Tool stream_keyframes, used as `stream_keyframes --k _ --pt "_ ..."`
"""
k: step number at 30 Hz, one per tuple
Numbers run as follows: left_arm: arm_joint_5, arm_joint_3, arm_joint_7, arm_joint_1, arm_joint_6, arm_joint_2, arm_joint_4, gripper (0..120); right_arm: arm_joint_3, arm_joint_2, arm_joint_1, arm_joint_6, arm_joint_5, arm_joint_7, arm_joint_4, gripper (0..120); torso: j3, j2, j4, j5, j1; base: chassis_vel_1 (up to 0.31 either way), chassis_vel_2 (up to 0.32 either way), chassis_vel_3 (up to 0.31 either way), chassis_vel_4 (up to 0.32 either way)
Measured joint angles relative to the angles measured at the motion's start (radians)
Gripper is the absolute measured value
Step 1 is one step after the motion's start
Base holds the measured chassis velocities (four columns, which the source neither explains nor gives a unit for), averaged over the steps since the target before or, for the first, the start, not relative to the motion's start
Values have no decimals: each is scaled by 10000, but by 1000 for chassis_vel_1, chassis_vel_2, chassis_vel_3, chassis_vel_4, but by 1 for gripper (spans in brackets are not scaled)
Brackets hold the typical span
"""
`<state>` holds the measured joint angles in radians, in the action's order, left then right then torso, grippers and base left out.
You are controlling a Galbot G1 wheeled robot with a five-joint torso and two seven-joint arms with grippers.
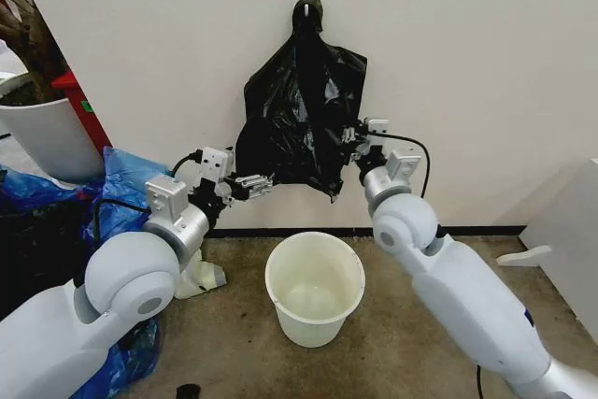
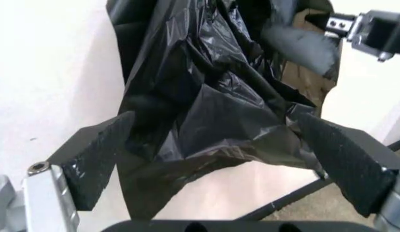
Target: Place the garbage bag over the trash bin.
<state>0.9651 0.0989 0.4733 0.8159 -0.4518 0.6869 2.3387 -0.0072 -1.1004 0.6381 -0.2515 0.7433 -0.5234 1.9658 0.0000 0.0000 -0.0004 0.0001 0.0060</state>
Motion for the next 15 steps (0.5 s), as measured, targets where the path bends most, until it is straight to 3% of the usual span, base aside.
stream_keyframes --k 15 --pt "-419 -415 -402 -744 -319 426 -397 100 314 908 1359 -35 1015 581 2429 0 -1 0 3 -1 -1 0 0 0 0"
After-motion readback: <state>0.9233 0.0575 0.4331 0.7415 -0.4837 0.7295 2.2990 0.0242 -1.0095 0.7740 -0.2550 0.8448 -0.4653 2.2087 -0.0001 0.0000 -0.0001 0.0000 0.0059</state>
